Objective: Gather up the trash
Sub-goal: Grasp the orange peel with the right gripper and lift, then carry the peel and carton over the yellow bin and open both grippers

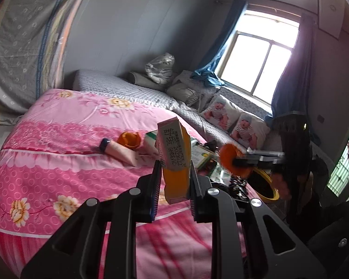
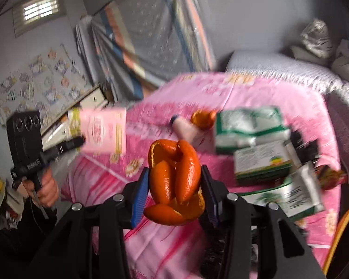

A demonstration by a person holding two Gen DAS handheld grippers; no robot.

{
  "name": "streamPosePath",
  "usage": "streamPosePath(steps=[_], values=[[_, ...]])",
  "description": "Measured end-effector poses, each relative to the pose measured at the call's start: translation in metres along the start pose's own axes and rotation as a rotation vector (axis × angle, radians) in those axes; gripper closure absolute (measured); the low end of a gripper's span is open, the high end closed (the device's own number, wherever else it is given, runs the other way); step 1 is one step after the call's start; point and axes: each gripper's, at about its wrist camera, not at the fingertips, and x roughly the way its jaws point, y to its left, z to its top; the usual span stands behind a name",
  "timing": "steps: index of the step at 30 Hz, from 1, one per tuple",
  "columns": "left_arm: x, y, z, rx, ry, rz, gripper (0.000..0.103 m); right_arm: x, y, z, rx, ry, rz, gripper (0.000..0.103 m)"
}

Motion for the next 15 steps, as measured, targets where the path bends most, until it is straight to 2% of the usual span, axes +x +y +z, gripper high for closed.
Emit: streamPosePath(steps=[5,8,15], values=[[0.018,-0.026,0.002,0.052,0.035,-0.049,0.083,-0.06,-0.026,0.009,0.038,-0.149,-0.056,0.062],[0.036,-0.046,0.003,0.078,0.067,-0.097,0.083,-0.099,-0.051,0.009,0.086,-0.241,-0.144,0.062],[0.089,-0.104,0.001,0.181,0.16,-0.231,0.083,-0.169,-0.107,-0.009,0.213,-0.377,-0.345,0.062]])
